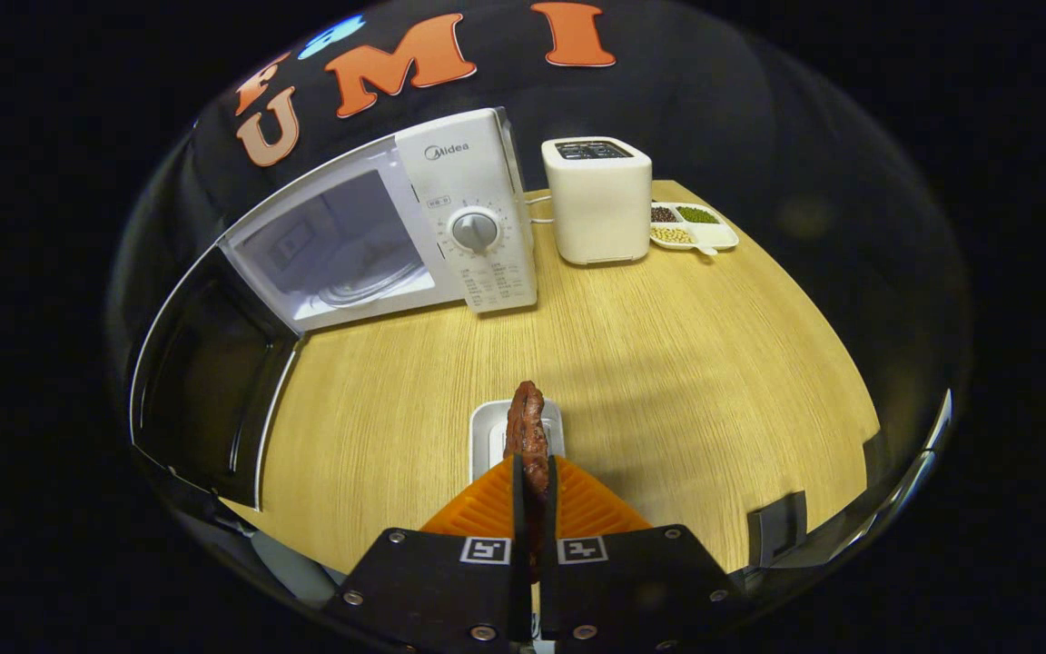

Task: Open the microwave, put the food inside, and close the microwave door.

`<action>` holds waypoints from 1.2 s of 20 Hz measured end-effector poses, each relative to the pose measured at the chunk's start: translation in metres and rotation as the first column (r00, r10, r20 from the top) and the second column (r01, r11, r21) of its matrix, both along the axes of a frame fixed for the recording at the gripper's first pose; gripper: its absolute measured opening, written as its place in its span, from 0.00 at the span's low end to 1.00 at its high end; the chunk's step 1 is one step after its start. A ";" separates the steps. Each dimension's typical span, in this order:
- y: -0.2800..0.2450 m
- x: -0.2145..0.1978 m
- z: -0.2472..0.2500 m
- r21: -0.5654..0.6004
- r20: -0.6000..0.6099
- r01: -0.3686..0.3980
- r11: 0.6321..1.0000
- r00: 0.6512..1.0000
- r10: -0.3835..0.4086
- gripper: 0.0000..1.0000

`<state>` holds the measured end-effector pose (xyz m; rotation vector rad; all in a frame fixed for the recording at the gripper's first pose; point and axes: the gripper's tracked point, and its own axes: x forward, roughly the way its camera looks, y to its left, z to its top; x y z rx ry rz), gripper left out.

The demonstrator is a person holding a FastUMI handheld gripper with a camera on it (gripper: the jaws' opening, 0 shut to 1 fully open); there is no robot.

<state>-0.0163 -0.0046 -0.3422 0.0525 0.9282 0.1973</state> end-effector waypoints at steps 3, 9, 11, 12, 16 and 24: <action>0.014 0.002 0.015 0.053 0.014 0.018 0.998 1.000 -0.019 0.04; 0.064 0.005 0.038 0.171 0.050 0.079 0.982 0.995 -0.088 0.04; 0.090 0.006 0.045 0.229 0.053 0.107 0.968 0.991 -0.122 0.04; 0.104 0.007 0.048 0.263 0.053 0.121 0.957 0.989 -0.140 0.04; 0.164 0.021 0.060 0.391 0.056 0.177 0.903 0.975 -0.216 0.04; 0.260 0.078 0.067 0.616 0.037 0.279 0.737 0.924 -0.381 0.04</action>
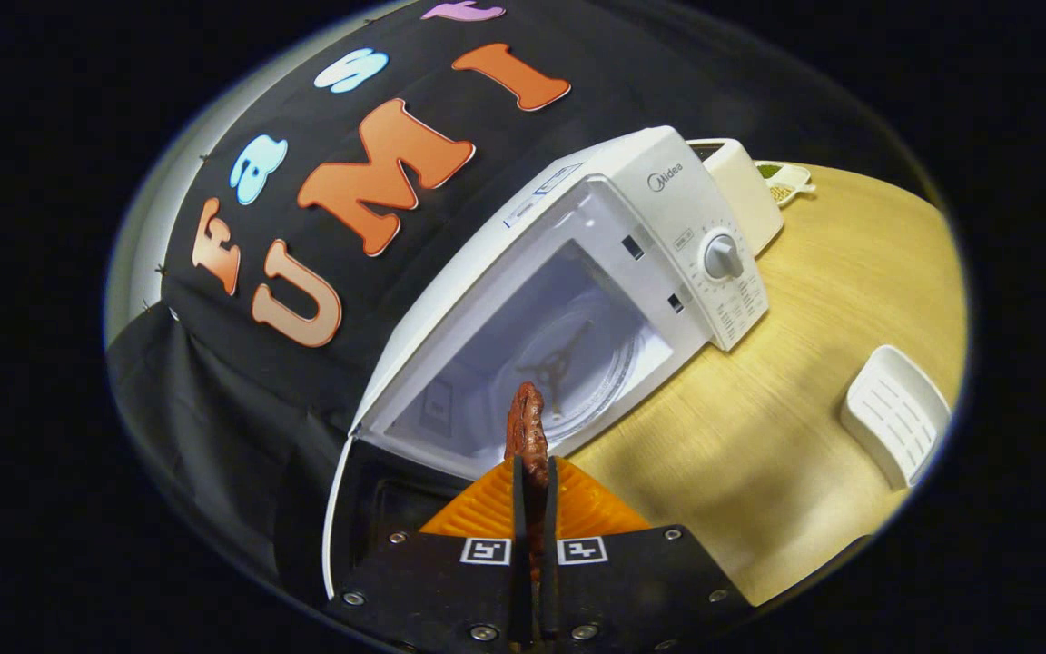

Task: Open the microwave, put the food inside, and close the microwave door.

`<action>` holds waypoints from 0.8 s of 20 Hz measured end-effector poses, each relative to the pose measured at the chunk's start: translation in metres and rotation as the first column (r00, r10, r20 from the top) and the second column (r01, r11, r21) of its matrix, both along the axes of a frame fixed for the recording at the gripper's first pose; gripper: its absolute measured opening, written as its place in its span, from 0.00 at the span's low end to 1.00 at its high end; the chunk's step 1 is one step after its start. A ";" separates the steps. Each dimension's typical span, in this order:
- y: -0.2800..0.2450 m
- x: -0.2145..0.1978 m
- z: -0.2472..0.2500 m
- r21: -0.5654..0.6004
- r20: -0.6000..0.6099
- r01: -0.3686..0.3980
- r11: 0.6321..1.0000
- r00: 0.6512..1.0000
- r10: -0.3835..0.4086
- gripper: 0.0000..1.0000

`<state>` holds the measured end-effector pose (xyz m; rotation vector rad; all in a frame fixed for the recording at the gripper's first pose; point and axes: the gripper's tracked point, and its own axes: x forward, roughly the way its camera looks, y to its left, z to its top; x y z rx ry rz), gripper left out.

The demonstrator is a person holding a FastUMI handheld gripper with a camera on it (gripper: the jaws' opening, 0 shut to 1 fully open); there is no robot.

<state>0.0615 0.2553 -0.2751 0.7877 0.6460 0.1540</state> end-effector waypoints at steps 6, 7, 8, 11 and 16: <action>0.024 0.061 -0.016 0.191 0.005 0.201 0.961 0.979 -0.206 0.04; 0.024 0.074 -0.020 0.230 -0.002 0.239 0.943 0.969 -0.245 0.04; 0.023 0.086 -0.026 0.245 -0.008 0.274 0.930 0.960 -0.281 0.04; 0.021 0.109 -0.045 0.260 -0.026 0.340 0.904 0.938 -0.346 0.04; 0.023 0.138 -0.064 0.285 -0.054 0.418 0.863 0.905 -0.421 0.04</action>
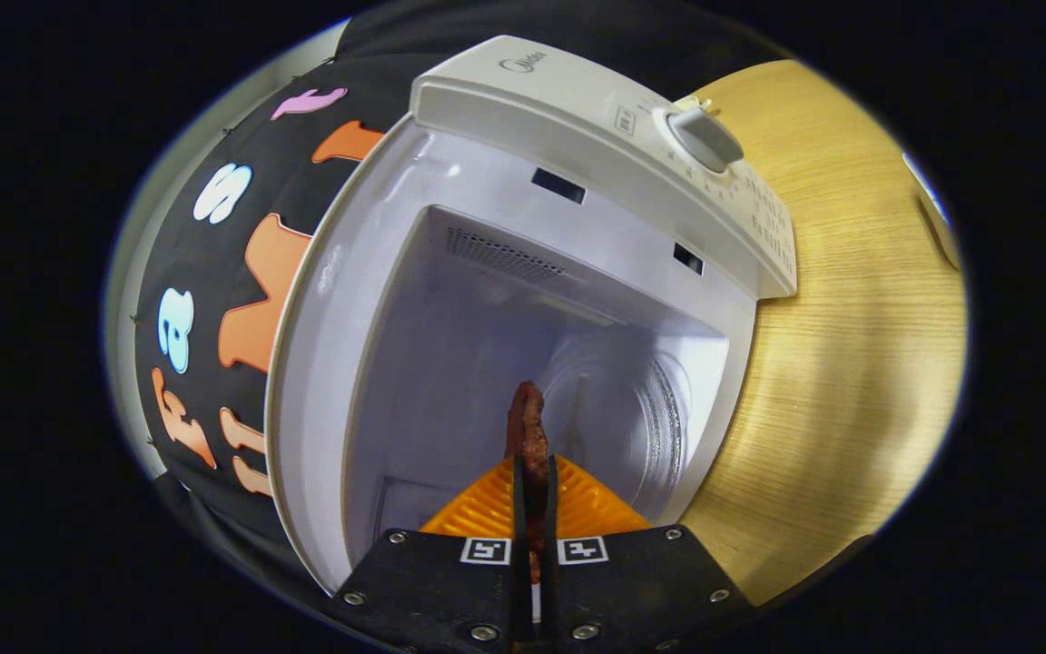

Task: Open the microwave, put the food inside, and close the microwave door.

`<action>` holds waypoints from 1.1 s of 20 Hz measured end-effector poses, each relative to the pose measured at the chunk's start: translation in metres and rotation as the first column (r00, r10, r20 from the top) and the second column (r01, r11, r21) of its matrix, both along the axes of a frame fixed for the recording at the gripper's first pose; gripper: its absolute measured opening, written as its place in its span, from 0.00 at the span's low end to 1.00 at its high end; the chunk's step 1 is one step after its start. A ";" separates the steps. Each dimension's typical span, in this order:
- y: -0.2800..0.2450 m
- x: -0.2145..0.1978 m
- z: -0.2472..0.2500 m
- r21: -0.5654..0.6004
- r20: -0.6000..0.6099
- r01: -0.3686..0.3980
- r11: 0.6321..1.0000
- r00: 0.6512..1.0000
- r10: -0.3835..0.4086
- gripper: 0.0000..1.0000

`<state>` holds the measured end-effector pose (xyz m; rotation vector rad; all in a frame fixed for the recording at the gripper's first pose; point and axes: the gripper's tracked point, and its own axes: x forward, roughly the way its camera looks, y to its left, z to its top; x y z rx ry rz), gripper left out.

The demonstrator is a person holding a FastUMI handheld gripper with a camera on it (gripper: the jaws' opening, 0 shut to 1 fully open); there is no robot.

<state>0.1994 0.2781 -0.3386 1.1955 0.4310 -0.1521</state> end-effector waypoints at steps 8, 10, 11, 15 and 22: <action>0.025 -0.011 -0.022 -0.030 -0.069 -0.078 0.996 0.995 0.076 0.50; 0.028 -0.018 -0.015 -0.062 -0.051 -0.099 0.993 0.994 0.096 0.72; 0.030 -0.025 -0.005 -0.070 -0.040 -0.115 0.991 0.993 0.112 0.87; 0.024 -0.046 0.021 -0.110 -0.011 -0.153 0.982 0.988 0.153 0.98; -0.006 -0.112 0.087 -0.251 0.033 -0.223 0.942 0.971 0.239 0.98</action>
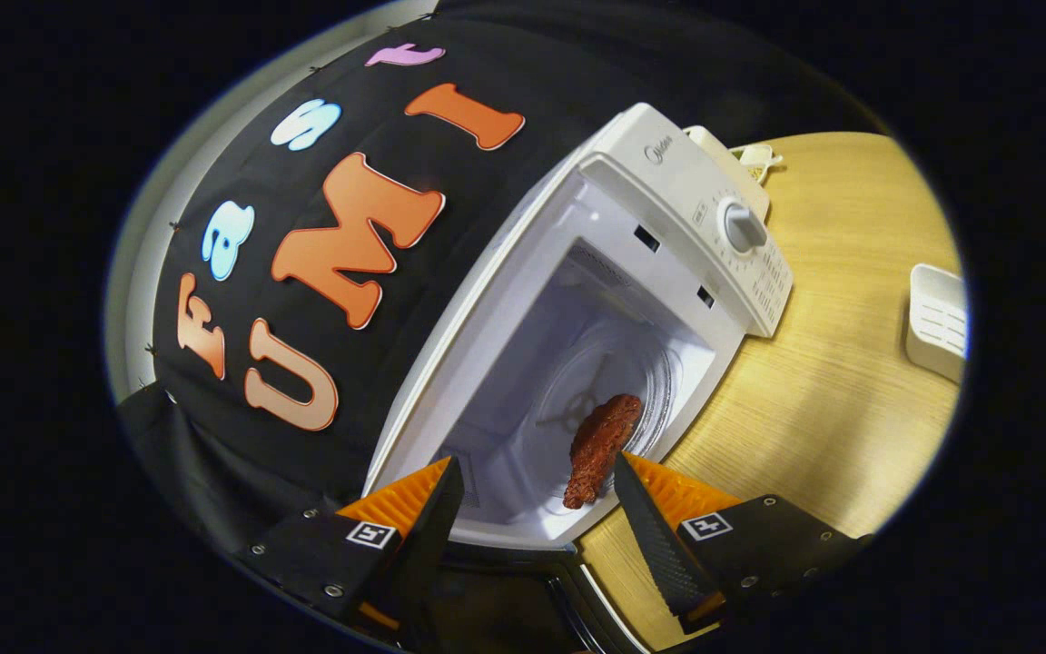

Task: Open the microwave, put the food inside, and close the microwave door.

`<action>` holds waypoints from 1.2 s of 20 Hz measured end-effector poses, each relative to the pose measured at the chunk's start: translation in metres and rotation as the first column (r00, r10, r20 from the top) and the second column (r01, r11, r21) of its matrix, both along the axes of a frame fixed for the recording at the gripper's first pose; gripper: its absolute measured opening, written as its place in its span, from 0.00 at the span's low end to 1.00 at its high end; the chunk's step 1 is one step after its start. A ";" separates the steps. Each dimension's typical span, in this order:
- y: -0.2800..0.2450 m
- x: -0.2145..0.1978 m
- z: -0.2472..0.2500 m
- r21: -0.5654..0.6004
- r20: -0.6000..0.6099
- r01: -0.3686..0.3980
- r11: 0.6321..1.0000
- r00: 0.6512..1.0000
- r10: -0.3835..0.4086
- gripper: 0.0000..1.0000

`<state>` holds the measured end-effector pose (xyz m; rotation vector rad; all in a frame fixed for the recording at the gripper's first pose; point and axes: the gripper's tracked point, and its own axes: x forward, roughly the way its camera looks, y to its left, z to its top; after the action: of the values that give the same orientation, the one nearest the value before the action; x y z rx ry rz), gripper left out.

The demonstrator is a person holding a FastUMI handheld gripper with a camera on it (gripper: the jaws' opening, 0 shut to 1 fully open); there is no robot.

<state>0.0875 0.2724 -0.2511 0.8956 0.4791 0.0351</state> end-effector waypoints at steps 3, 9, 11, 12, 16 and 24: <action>-0.005 -0.038 0.037 -0.075 0.024 -0.028 0.997 0.999 0.030 0.98; 0.019 -0.109 0.091 -0.276 0.061 -0.128 0.952 0.987 0.150 0.98; 0.030 -0.128 0.100 -0.325 0.063 -0.152 0.933 0.981 0.182 0.97; 0.033 -0.137 0.104 -0.356 0.058 -0.162 0.920 0.979 0.194 0.94; 0.042 -0.168 0.109 -0.465 0.060 -0.172 0.869 0.973 0.225 0.61; 0.097 -0.237 0.108 -0.585 -0.017 -0.229 0.778 0.963 0.270 0.00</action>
<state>-0.1496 0.3698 -0.1435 0.2144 0.5037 0.1538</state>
